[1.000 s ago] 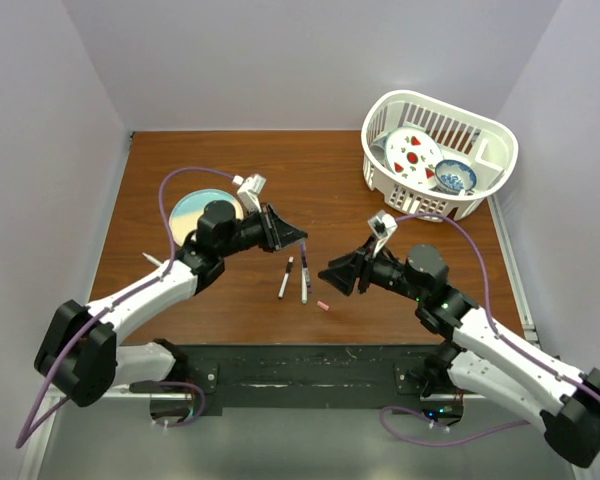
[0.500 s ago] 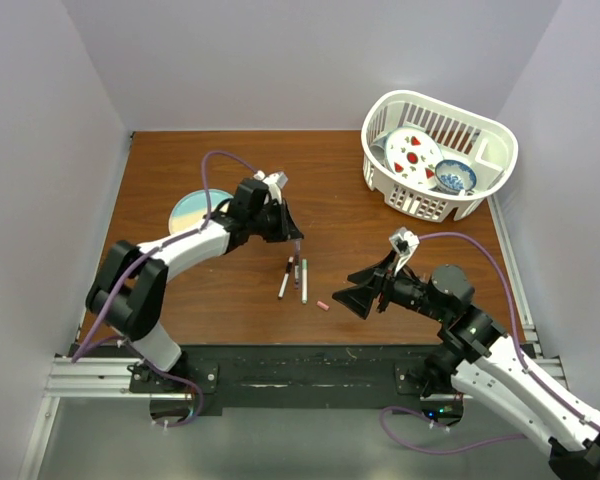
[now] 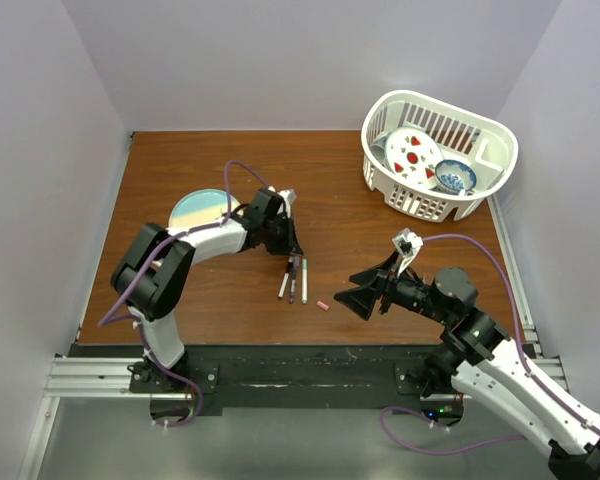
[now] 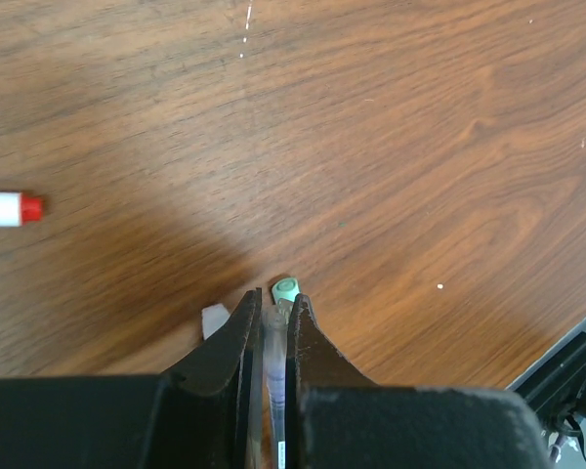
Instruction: Insert the pens into the pen caps
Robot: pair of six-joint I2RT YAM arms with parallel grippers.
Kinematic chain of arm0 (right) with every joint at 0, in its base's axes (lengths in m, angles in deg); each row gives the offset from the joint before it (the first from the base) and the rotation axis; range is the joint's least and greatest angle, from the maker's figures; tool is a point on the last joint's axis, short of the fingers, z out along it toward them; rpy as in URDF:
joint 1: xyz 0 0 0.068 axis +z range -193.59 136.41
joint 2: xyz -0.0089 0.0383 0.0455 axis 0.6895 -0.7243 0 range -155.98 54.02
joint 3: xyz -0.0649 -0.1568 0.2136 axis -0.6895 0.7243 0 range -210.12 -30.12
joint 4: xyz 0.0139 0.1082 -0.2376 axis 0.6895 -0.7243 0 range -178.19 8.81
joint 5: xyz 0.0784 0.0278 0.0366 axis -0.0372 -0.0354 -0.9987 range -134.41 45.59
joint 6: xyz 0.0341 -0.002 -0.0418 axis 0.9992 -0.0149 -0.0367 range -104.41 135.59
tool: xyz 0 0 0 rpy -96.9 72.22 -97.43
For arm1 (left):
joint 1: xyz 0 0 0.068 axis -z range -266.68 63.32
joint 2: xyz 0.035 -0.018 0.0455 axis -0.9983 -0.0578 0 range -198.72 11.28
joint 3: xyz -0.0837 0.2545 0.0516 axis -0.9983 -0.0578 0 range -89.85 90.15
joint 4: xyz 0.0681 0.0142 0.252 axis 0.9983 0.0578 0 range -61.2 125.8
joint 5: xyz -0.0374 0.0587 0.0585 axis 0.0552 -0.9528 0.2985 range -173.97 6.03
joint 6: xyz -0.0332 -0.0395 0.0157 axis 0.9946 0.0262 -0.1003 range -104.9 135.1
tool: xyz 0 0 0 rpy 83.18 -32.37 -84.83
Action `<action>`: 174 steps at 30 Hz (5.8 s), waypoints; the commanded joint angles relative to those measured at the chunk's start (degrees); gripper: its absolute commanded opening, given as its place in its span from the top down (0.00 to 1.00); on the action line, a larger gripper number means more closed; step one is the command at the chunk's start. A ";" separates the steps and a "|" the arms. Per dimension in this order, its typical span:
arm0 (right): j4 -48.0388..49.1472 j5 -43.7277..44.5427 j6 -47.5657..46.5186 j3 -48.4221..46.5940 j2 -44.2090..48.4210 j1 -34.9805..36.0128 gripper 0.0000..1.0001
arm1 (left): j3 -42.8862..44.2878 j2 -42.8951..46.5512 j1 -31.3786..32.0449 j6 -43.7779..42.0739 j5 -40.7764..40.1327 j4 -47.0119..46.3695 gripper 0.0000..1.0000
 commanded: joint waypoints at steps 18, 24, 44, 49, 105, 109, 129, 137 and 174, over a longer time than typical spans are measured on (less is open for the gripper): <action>1.60 0.28 0.53 -0.32 -1.05 -0.02 0.13 | 5.62 5.68 -2.08 14.00 -19.97 6.32 0.41; 1.42 0.54 0.54 -1.03 -0.44 -0.11 0.13 | 10.28 3.84 -2.17 24.45 -30.86 14.31 0.49; -1.31 1.95 -1.49 -1.47 1.32 -0.02 0.13 | 22.94 -8.38 -3.66 38.36 -40.29 28.47 0.58; -1.39 2.30 -2.01 -1.55 1.50 -0.11 0.13 | 24.61 -11.54 -4.01 38.27 -40.64 29.25 0.59; 16.27 10.47 7.66 3.11 -16.33 -0.02 0.21 | -13.00 17.19 7.15 15.42 -6.19 -18.46 1.00; 19.69 10.56 7.04 3.45 -18.63 -0.11 0.25 | -15.72 21.49 7.41 14.98 -3.74 -22.41 1.00; 38.33 5.73 12.84 5.12 -28.39 -0.02 0.35 | -23.37 28.71 7.41 20.25 11.56 -38.59 1.00; 41.58 5.46 13.72 5.57 -30.23 -0.11 0.52 | -25.57 29.32 7.41 24.38 13.40 -43.51 1.00; 24.19 5.20 9.68 5.04 -14.68 -0.10 1.00 | -14.84 49.20 -20.08 16.92 -44.60 35.94 0.17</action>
